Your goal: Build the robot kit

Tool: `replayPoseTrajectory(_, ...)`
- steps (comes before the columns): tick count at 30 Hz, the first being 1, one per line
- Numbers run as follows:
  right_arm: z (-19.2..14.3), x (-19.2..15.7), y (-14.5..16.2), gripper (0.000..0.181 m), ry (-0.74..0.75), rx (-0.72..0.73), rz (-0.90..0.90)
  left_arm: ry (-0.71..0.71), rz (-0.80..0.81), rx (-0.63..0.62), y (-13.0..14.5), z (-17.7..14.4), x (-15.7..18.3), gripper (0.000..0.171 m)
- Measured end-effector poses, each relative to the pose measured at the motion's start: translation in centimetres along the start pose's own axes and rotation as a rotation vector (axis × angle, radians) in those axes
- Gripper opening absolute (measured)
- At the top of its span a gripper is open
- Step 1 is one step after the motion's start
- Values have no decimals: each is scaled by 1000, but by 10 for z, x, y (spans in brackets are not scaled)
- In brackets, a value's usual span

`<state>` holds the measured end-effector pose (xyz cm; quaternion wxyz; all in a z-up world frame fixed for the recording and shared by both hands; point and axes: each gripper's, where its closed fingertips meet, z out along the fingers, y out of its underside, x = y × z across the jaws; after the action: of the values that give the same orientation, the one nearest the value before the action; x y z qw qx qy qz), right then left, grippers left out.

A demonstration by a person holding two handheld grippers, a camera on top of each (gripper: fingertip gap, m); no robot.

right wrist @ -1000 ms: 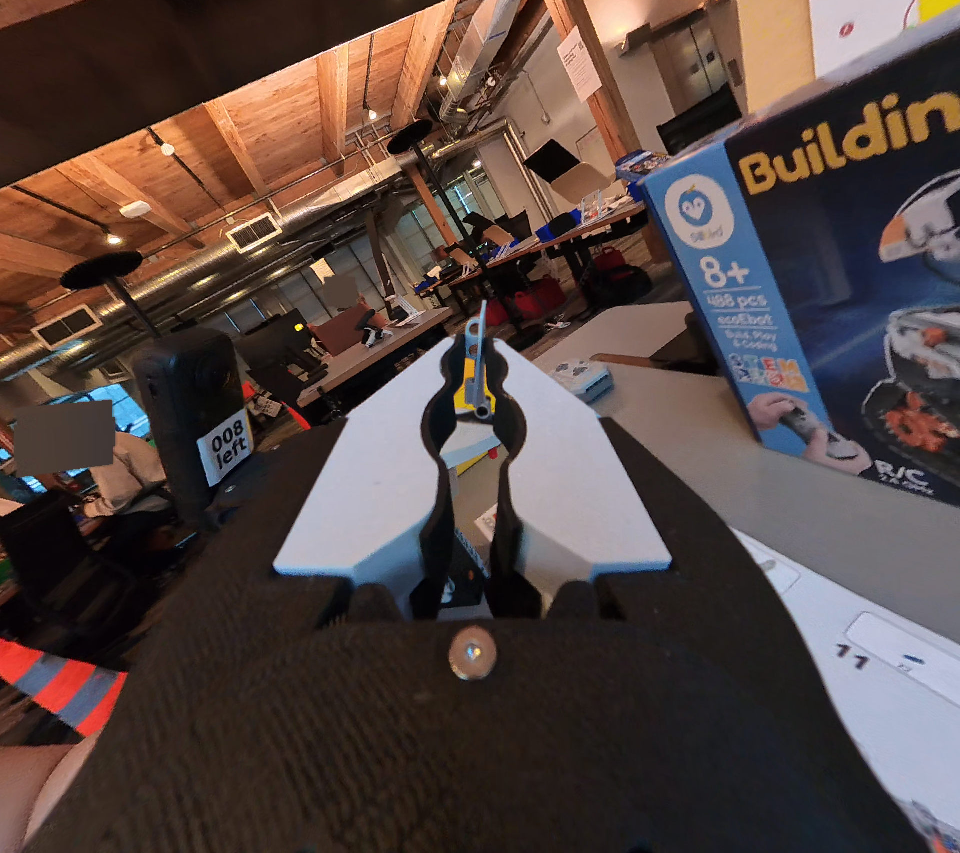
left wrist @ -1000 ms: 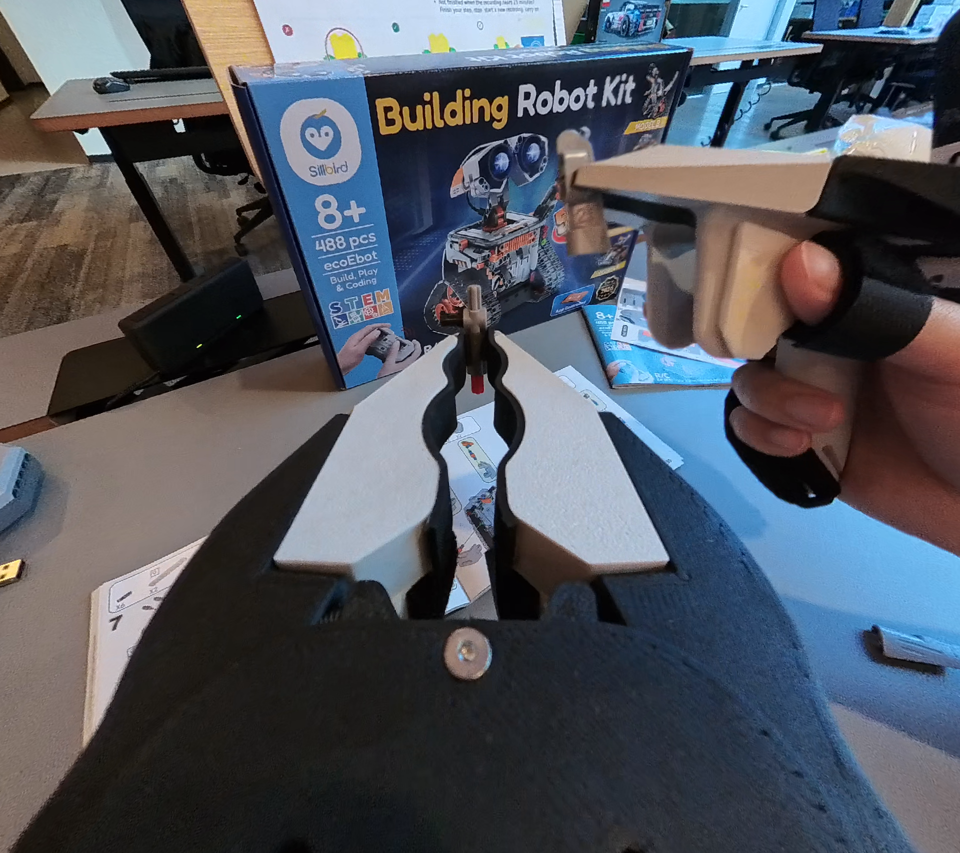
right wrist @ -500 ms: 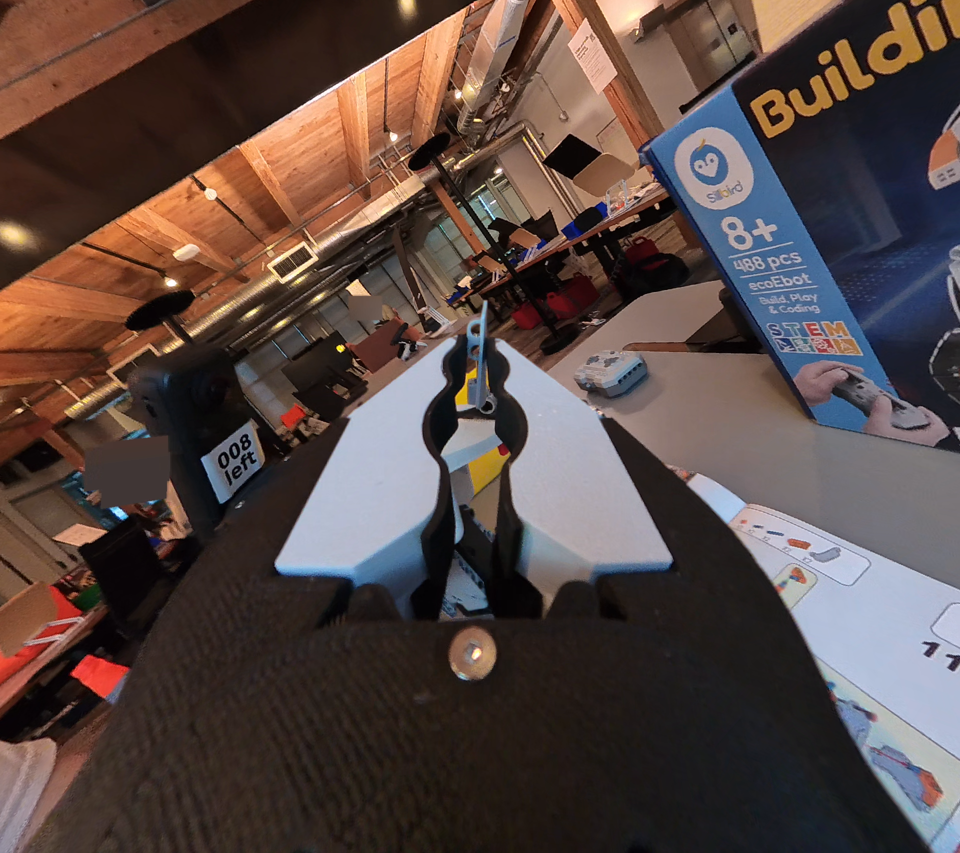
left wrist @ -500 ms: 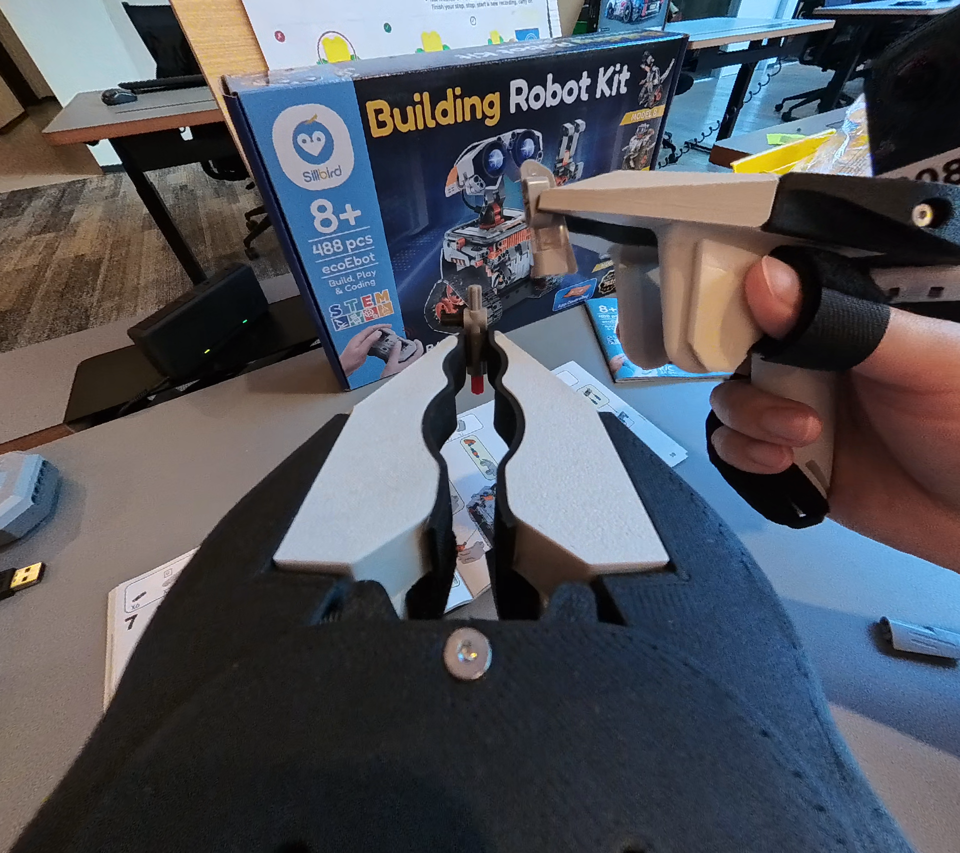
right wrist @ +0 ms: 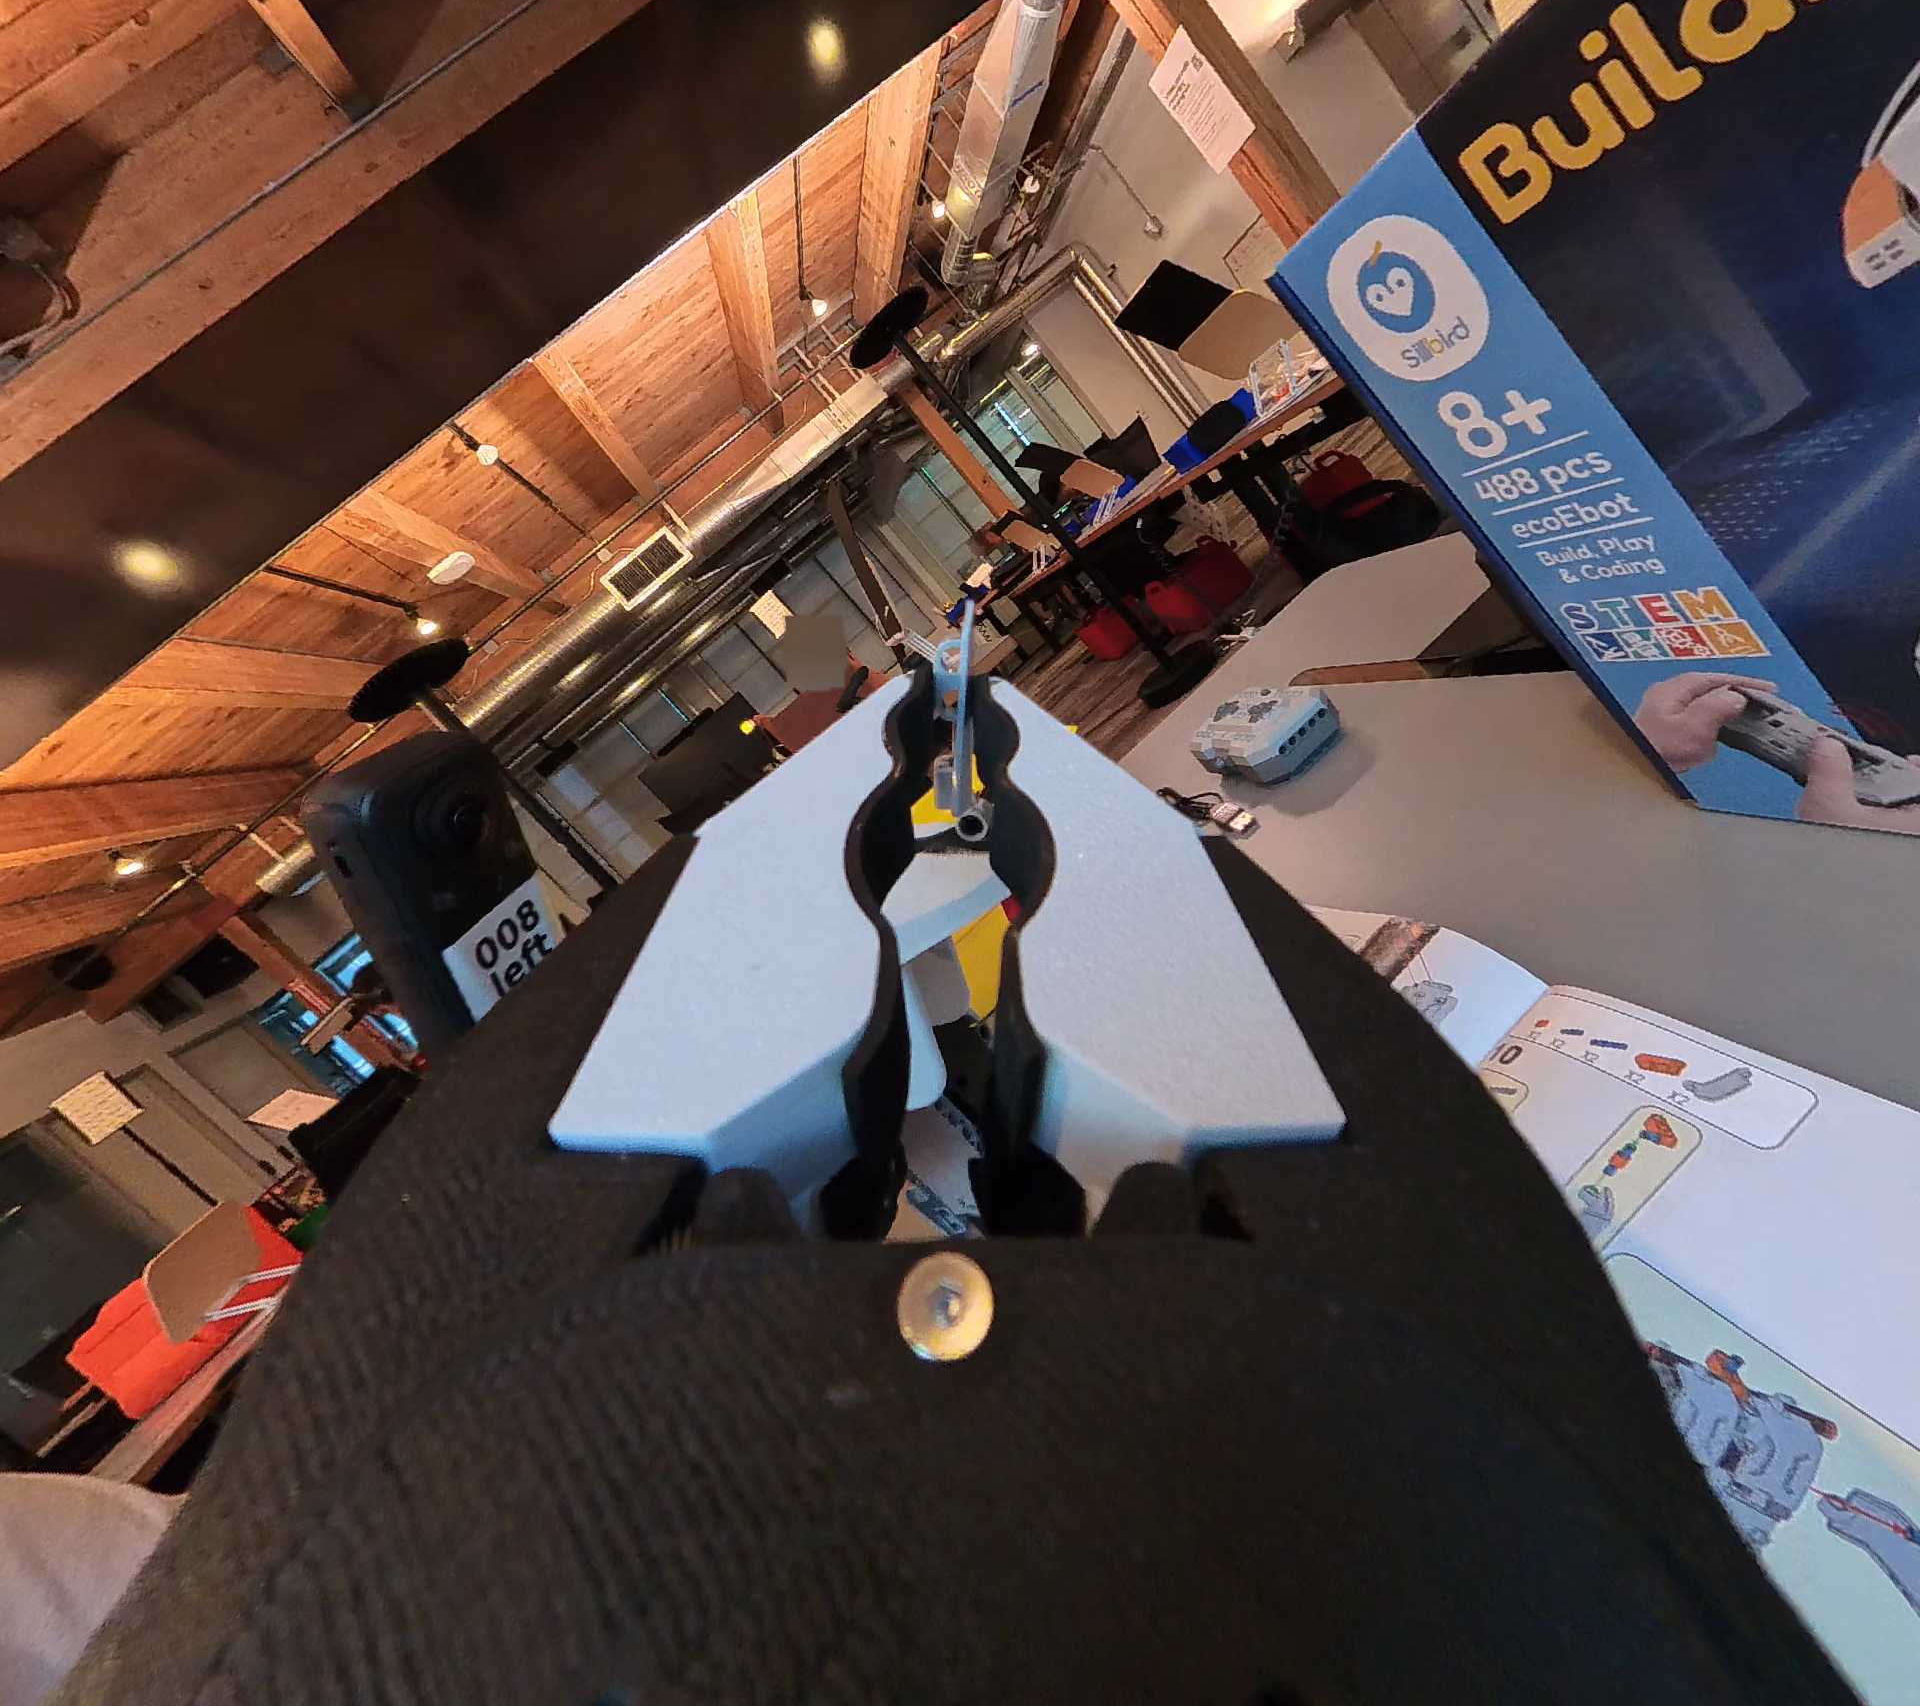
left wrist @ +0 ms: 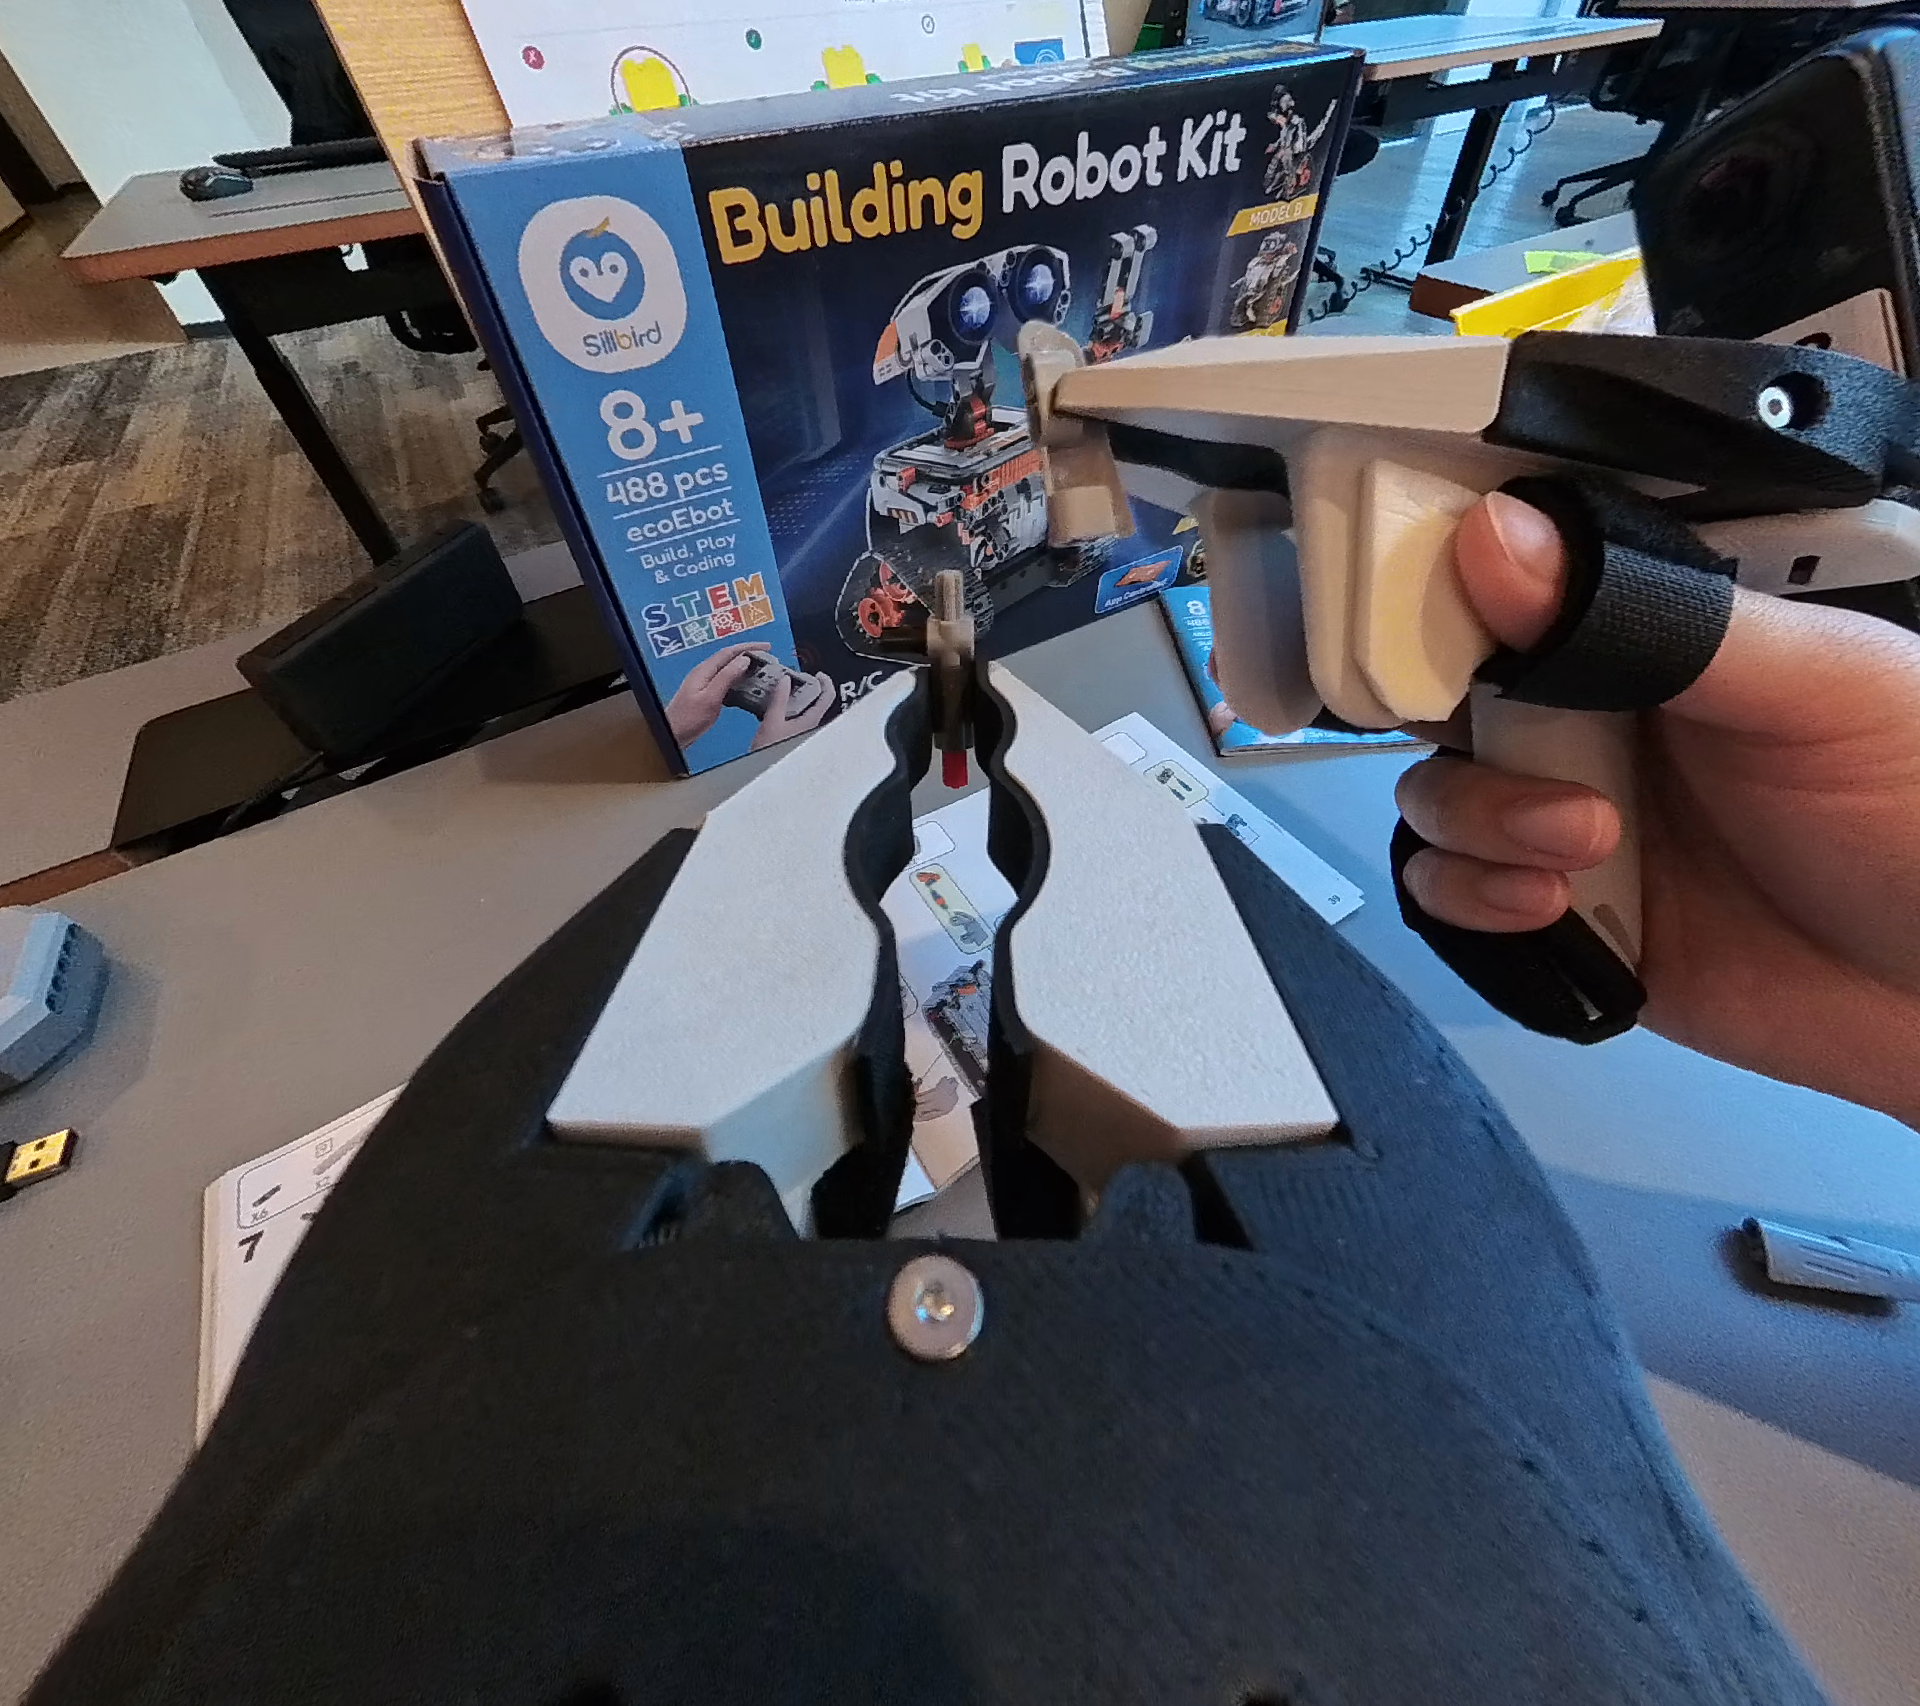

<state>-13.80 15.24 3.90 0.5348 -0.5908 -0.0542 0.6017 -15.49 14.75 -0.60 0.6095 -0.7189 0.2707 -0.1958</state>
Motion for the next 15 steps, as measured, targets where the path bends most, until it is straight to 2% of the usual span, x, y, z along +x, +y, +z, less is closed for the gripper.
replayPoseTrajectory(9,1,2,4,5,-37,18,83,15,14,-31,4,3,9,5)
replayPoseTrajectory(15,-4,14,1,4,15,85,104,23,1,-100,17,9,13,5)
